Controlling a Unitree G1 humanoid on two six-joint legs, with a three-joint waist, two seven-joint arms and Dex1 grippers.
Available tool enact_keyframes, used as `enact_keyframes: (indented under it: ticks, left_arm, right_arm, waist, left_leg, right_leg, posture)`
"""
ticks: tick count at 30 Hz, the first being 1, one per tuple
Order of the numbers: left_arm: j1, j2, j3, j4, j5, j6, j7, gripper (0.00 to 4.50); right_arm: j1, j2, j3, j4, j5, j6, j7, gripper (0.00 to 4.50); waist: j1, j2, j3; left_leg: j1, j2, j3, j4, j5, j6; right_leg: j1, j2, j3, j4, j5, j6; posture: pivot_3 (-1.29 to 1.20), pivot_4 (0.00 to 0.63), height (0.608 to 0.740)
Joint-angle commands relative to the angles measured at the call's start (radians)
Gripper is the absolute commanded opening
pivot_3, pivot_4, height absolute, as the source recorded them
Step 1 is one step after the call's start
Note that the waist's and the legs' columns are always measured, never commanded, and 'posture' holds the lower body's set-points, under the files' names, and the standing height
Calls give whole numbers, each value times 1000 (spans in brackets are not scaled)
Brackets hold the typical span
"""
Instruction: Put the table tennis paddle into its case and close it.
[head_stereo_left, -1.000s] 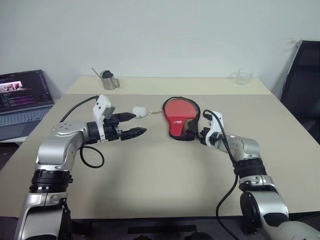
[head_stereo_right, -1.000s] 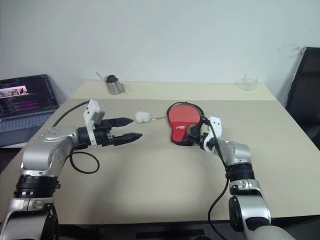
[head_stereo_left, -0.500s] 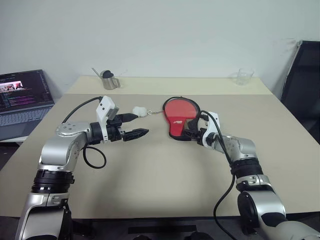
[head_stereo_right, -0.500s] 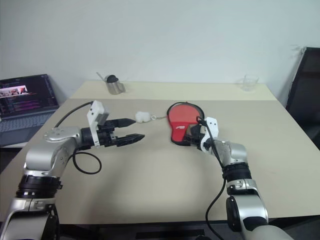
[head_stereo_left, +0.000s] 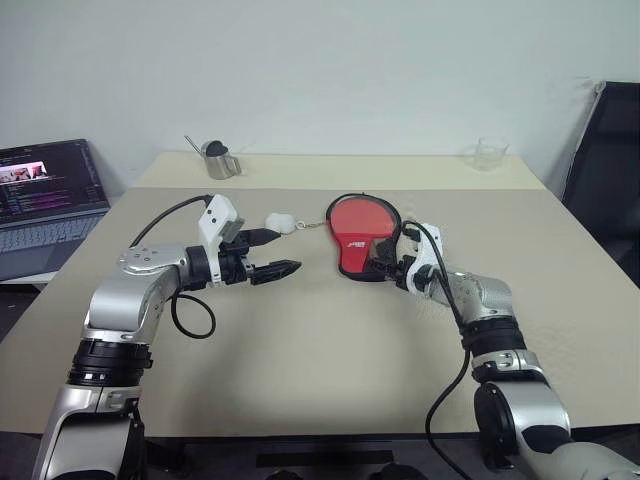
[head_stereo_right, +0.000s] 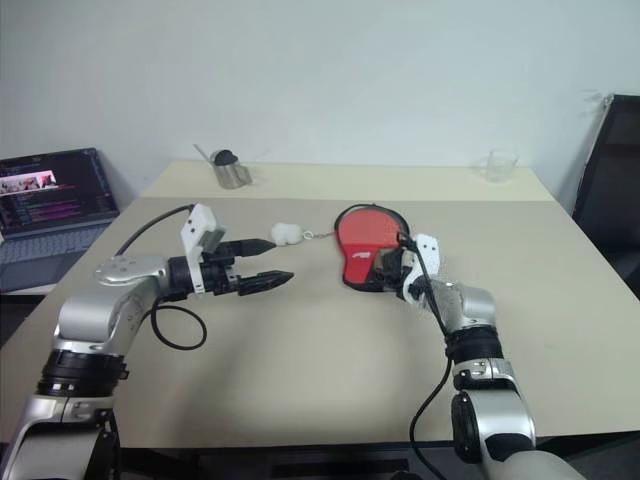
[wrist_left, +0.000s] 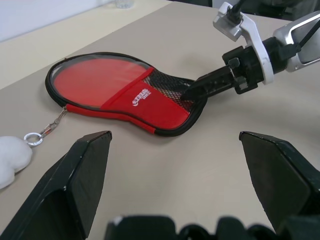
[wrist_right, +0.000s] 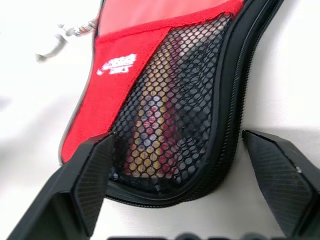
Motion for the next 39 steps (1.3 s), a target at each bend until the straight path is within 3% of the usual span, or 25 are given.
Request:
enact_keyframes:
  ticks: [1,10,28,31,39]
  left_arm:
    - [-29,5,4,-15,1,-20,-6,4491]
    - [-45,-11,-11,-8,4,-24,-9,4491]
    - [-28,-22,-26,-32,2,-12,-5,4491]
    - [-31,-22,-29,-30,1,-14,-3,4500]
    - [-26,-19,-25,-39,-1,-14,-2,4500]
  right_arm:
    - [-41,3,-79,-56,86,10,11,4315]
    - [-98,-18,-39,86,-3,-49,-27,4315]
    - [-58,-22,-28,104,-42,-47,-48,4315]
    - [-58,-5,-21,94,-36,-49,-42,3707]
    - [-41,20,-17,73,-35,-45,-47,925]
  waist:
    - [0,0,0]
    - [0,0,0]
    - [1,0,0]
    - [0,0,0]
    - [-2,0,0]
  left_leg:
    - [0,0,0,0,0,0]
    - [0,0,0,0,0,0]
    - [0,0,0,0,0,0]
    - [0,0,0,0,0,0]
    - [0,0,0,-1,0,0]
  right_leg:
    - [0,0,0,0,0,0]
    - [0,0,0,0,0,0]
    - [0,0,0,0,0,0]
    - [0,0,0,0,0,0]
    - [0,0,0,0,0,0]
  posture:
    - [0,150,740]
    - [0,150,740]
    - [0,150,740]
    - [0,150,740]
    - [0,150,740]
